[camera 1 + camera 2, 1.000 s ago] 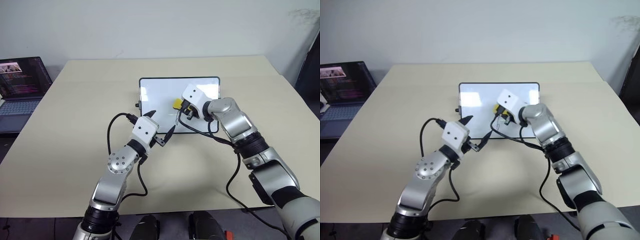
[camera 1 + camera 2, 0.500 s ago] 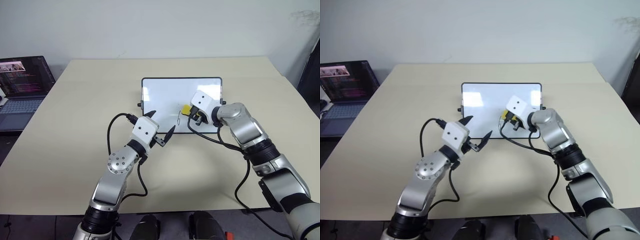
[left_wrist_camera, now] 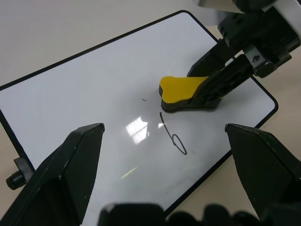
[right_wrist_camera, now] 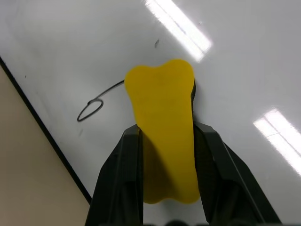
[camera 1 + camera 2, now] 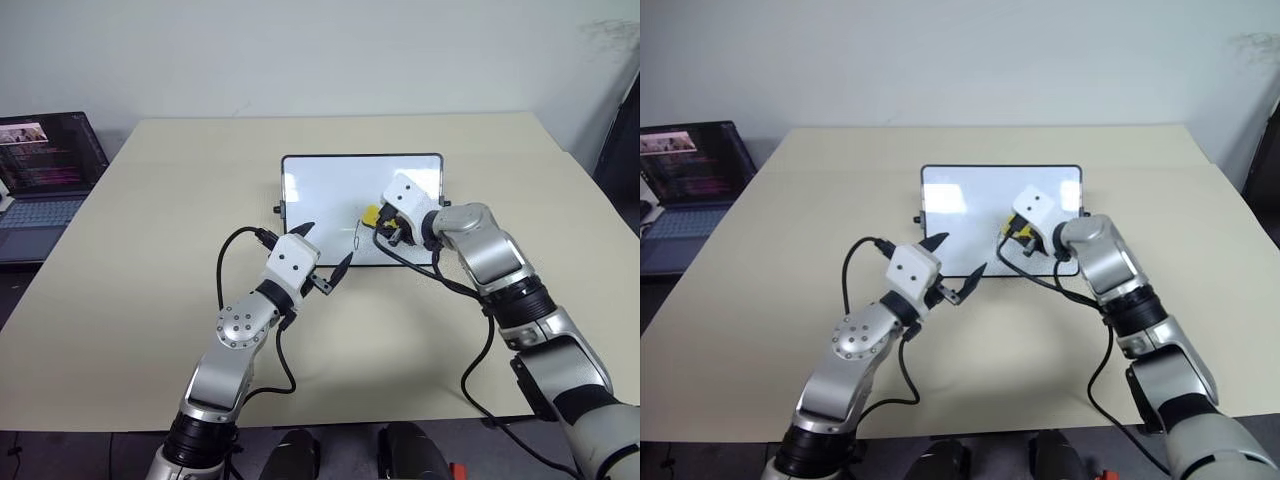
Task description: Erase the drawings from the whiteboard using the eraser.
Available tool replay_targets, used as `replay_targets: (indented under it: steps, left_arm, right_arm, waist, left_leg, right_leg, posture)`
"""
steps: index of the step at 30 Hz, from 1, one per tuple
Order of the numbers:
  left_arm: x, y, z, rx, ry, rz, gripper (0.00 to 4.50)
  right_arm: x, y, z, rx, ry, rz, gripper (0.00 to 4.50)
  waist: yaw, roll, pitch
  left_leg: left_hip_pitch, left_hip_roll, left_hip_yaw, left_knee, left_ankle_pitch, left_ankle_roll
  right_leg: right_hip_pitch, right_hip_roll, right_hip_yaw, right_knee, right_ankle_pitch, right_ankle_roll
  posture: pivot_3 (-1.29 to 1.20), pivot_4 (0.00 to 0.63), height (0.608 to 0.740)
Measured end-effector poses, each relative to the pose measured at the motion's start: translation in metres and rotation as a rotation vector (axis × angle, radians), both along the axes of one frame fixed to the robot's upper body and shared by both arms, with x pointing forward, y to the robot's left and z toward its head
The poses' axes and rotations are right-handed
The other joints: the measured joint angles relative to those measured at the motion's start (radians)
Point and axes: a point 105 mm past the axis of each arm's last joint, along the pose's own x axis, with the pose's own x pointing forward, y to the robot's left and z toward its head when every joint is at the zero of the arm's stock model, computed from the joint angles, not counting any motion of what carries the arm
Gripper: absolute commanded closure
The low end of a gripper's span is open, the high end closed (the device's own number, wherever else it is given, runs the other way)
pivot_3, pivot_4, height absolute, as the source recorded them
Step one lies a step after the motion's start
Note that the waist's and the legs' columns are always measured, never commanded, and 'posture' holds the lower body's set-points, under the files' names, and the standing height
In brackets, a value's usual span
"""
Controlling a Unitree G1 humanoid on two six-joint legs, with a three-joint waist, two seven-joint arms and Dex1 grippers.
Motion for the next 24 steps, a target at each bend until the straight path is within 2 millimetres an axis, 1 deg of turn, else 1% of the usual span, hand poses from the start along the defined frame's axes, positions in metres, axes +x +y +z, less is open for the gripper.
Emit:
replay_targets:
  steps: [6, 13, 16, 18, 21, 24]
  left_arm:
    - [0.000, 0.000, 0.000, 0.000, -0.001, -0.001, 0.00]
    - [-0.001, -0.003, 0.000, 0.001, 0.001, -0.010, 0.00]
    - [-0.001, -0.005, -0.001, 0.000, 0.002, -0.018, 0.00]
    - [-0.001, -0.005, 0.000, 0.001, 0.002, -0.018, 0.00]
    - [-0.001, -0.005, -0.002, 0.004, 0.009, -0.014, 0.00]
    - [-0.001, -0.004, -0.002, 0.003, 0.012, -0.011, 0.00]
  right_arm:
    - [0.001, 0.011, 0.016, 0.037, -0.038, -0.004, 3.36]
    - [0.002, 0.033, 0.024, 0.075, -0.068, 0.017, 3.36]
    - [0.006, 0.043, 0.020, 0.087, -0.063, 0.028, 3.36]
    - [0.009, 0.041, 0.010, 0.081, -0.043, 0.017, 3.36]
    - [0.011, 0.040, 0.010, 0.076, -0.058, 0.026, 3.36]
    - [0.014, 0.033, 0.010, 0.062, -0.069, 0.017, 3.36]
  waist:
    - [-0.003, 0.000, 0.000]
    - [-0.002, 0.000, 0.000]
    - [-0.003, 0.000, 0.000]
    - [-0.003, 0.000, 0.000]
    - [-0.003, 0.000, 0.000]
    - [-0.003, 0.000, 0.000]
  left_leg:
    - [-0.001, 0.000, 0.000, -0.002, 0.000, 0.000]
    - [-0.001, 0.000, 0.000, -0.002, 0.000, 0.000]
    - [-0.001, 0.000, 0.000, -0.002, 0.000, 0.000]
    - [-0.001, 0.000, 0.000, -0.002, 0.000, 0.000]
    - [-0.001, 0.000, 0.000, -0.002, 0.000, 0.000]
    - [-0.001, 0.000, 0.000, -0.002, 0.000, 0.000]
  right_leg:
    - [-0.001, 0.000, 0.000, -0.002, 0.000, 0.000]
    - [-0.002, 0.000, 0.000, -0.003, 0.000, 0.000]
    - [-0.002, 0.000, 0.000, -0.003, 0.000, 0.000]
    - [-0.002, 0.000, 0.000, -0.003, 0.000, 0.000]
    - [-0.002, 0.000, 0.001, -0.002, 0.000, 0.000]
    - [-0.001, 0.000, 0.000, -0.001, 0.000, 0.000]
  posture:
    - [0.00, 0.150, 0.740]
    - [0.00, 0.150, 0.740]
    - [0.00, 0.150, 0.740]
    - [0.00, 0.150, 0.740]
    - [0.00, 0.150, 0.740]
    - [0.00, 0.150, 0.740]
